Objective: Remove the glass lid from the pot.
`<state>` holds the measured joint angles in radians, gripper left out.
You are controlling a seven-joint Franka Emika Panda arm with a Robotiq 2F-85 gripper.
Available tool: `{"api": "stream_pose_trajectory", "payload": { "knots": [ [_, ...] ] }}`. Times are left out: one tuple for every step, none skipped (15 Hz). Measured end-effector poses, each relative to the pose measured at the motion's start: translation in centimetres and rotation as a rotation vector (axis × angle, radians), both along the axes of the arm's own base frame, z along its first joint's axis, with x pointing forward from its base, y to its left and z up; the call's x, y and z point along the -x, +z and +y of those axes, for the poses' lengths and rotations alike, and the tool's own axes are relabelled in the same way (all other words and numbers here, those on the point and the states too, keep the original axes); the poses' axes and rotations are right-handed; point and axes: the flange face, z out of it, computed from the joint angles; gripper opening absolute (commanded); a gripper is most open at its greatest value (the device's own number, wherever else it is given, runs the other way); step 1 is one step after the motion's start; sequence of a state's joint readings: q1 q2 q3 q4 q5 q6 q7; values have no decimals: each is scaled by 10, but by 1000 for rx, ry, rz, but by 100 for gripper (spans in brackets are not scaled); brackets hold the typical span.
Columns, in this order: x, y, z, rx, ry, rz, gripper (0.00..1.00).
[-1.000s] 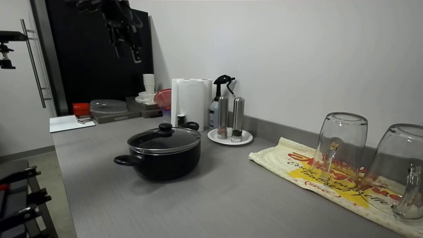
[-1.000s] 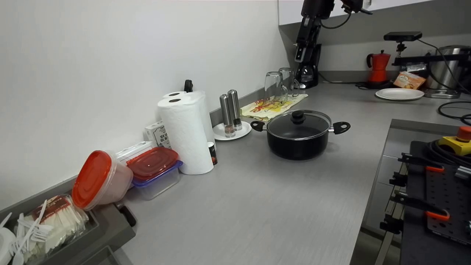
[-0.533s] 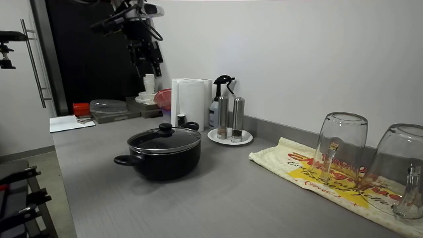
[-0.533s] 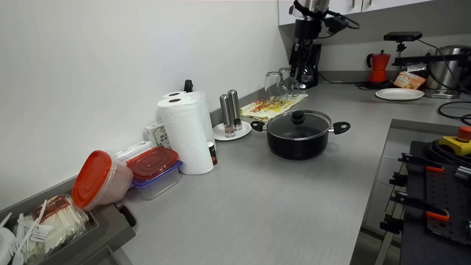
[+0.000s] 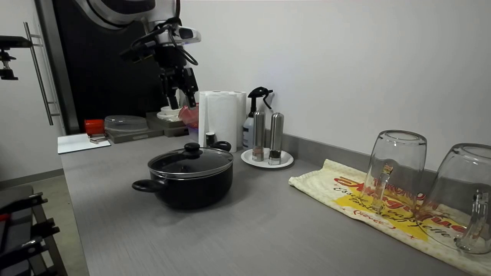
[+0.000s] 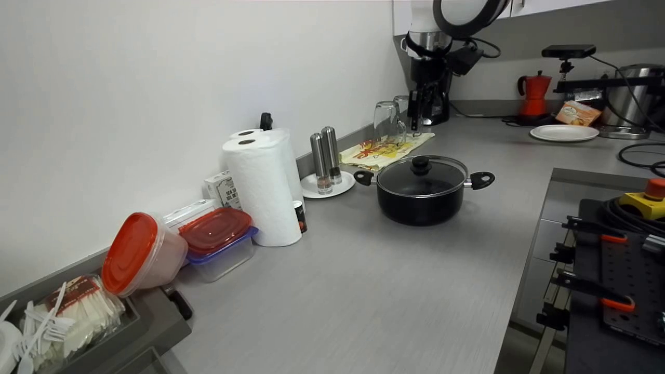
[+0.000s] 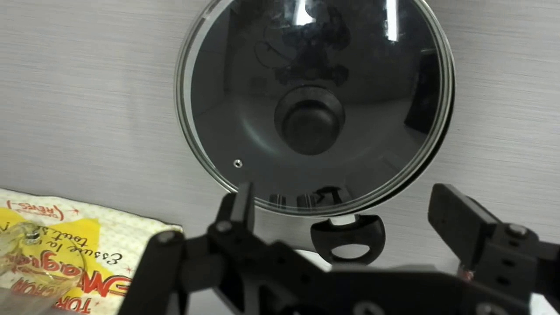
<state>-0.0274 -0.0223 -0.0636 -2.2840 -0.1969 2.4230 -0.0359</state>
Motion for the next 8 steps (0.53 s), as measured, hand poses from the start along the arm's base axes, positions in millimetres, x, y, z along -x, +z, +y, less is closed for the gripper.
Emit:
{"api": "stream_pose_trajectory", "payload": {
  "knots": [
    [0, -5, -1, 11, -7, 8, 100],
    [0, -9, -3, 22, -13, 15, 100],
    [-1, -14, -5, 31, -21, 23, 100],
    [-1, -18, -7, 37, -30, 29, 100],
    [-1, -22, -9, 43, -39, 35, 100],
    [-1, -26, -10, 47, -47, 38, 100],
    [-1, -29, -12, 49, -57, 40, 100],
    [-2, -32, -13, 49, -64, 42, 100]
  ]
}}
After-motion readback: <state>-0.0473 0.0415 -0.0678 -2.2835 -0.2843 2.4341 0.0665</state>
